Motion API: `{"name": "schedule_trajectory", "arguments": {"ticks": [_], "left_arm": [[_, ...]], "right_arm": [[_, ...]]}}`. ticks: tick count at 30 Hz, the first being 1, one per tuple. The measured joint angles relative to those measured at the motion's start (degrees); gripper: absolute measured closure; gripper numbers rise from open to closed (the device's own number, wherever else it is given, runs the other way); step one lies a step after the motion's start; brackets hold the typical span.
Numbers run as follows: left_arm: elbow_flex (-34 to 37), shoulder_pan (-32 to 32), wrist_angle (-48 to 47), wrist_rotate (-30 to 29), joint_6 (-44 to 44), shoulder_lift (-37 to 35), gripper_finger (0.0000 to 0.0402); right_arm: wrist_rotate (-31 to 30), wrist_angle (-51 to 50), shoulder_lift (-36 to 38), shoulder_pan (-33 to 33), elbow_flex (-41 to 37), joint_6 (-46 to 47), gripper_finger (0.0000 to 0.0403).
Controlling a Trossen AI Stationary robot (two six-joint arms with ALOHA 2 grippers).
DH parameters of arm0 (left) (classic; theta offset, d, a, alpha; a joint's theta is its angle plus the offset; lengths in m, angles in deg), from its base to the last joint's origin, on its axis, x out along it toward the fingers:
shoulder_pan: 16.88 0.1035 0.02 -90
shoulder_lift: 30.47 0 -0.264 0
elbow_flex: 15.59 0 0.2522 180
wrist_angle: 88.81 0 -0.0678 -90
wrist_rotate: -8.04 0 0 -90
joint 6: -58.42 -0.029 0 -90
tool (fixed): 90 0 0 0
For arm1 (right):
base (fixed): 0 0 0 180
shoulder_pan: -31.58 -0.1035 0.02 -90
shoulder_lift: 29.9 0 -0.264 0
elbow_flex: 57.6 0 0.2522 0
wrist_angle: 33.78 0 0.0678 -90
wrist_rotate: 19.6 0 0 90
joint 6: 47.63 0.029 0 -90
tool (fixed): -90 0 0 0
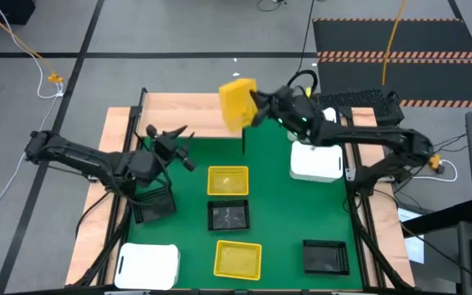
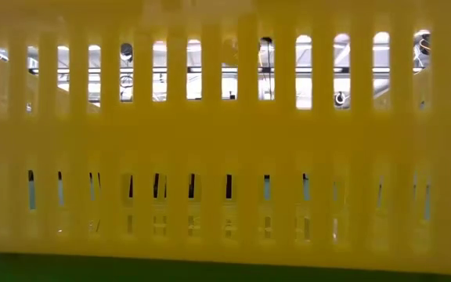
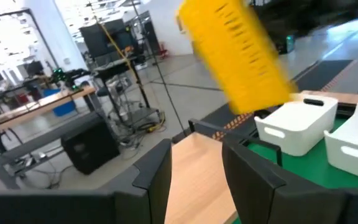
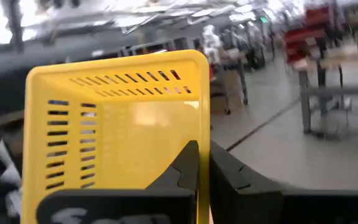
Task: Stack baskets on shelf by color
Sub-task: Put the middle right yellow bin on the shelf
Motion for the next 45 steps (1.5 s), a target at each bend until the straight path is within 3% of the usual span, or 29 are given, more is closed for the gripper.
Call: {"name": "schedule_trajectory", "arguments": {"ticks": [4,10,18,27,30,36,41,43,45], "left_arm": [[0.00,0.49,-2.10,-0.04,0.00,0.50,0.0256],[0.00,1.77,-5.52,-2.19,4.12,3.50,0.0256],[0.02,1.54,-8.76,-4.40,8.42,5.87,0.0256],[0.00,0.88,-9.62,-4.55,9.54,5.69,0.0256],[0.00,0.86,-9.58,-4.55,9.61,5.67,0.0256],[0.00,0.86,-9.91,-4.52,9.92,5.67,0.0256],[0.00,0.81,-10.49,-4.52,10.34,5.67,0.0256],[0.00,0.59,-10.83,-4.52,10.46,5.67,0.0256],[0.00,0.24,-11.17,-4.52,10.58,5.67,0.0256]], "right_arm": [[1.99,-5.51,-7.33,3.12,7.70,4.37,0.0397],[4.54,-21.33,-13.66,5.02,18.78,6.67,0.0394],[4.65,-20.42,-17.00,5.92,17.29,16.06,0.0377],[4.85,-20.29,-18.37,5.87,15.47,18.33,0.0374],[7.54,-20.23,-18.37,5.92,15.45,16.16,0.0369],[9.19,-19.67,-18.37,5.87,15.44,15.78,0.0323],[9.14,-18.11,-17.70,6.18,15.40,9.48,0.0265],[11.20,-16.59,-16.35,6.32,15.38,-1.15,0.0248],[17.03,-15.56,-14.15,6.40,15.35,-17.52,0.0238]]}}
